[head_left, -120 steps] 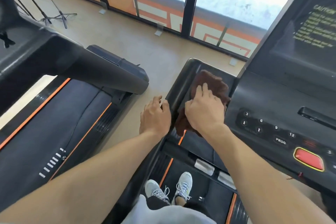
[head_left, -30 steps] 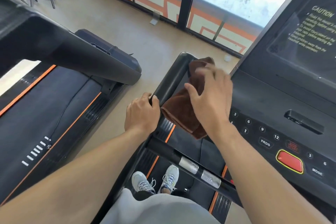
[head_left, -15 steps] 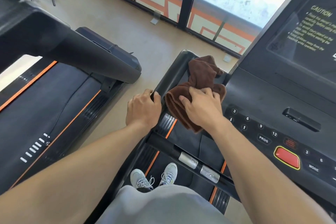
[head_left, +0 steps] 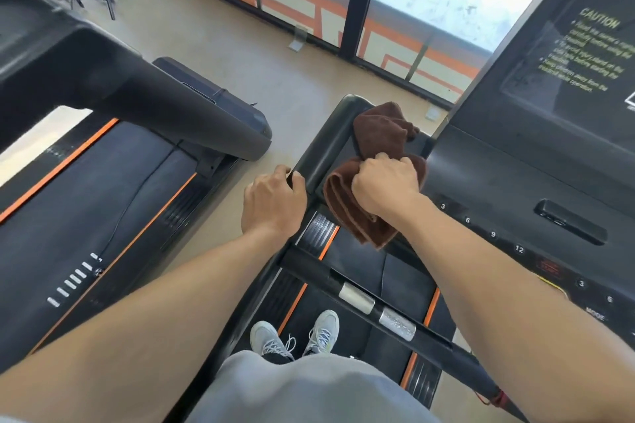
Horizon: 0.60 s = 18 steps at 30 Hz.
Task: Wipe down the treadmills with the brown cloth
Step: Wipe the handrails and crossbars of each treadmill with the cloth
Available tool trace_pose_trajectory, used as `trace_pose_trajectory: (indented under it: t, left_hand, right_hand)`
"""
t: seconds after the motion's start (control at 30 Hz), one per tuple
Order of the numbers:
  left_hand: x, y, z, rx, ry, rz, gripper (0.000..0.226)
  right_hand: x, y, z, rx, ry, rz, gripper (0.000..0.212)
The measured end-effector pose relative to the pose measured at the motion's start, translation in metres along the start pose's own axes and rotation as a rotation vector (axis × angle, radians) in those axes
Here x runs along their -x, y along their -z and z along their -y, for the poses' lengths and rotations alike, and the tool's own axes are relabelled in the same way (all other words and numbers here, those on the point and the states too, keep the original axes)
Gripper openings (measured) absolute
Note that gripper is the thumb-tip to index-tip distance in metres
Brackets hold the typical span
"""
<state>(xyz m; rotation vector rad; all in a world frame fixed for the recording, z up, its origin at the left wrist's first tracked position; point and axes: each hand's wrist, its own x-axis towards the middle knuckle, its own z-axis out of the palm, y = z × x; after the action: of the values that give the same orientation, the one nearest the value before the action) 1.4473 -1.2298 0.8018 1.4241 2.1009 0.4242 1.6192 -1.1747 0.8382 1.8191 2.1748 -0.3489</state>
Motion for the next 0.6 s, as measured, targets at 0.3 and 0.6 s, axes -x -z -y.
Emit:
trace_pose_trajectory:
  t: [0.3, 0.6]
  left_hand:
    - [-0.004, -0.008, 0.006, -0.006, 0.006, -0.016, 0.042]
    - [-0.005, -0.008, 0.005, -0.018, -0.022, -0.022, 0.042]
  right_hand:
    - [0.015, 0.024, -0.017, 0.465, 0.121, 0.166, 0.038]
    - [-0.023, 0.034, -0.001, 0.094, 0.090, 0.174, 0.018]
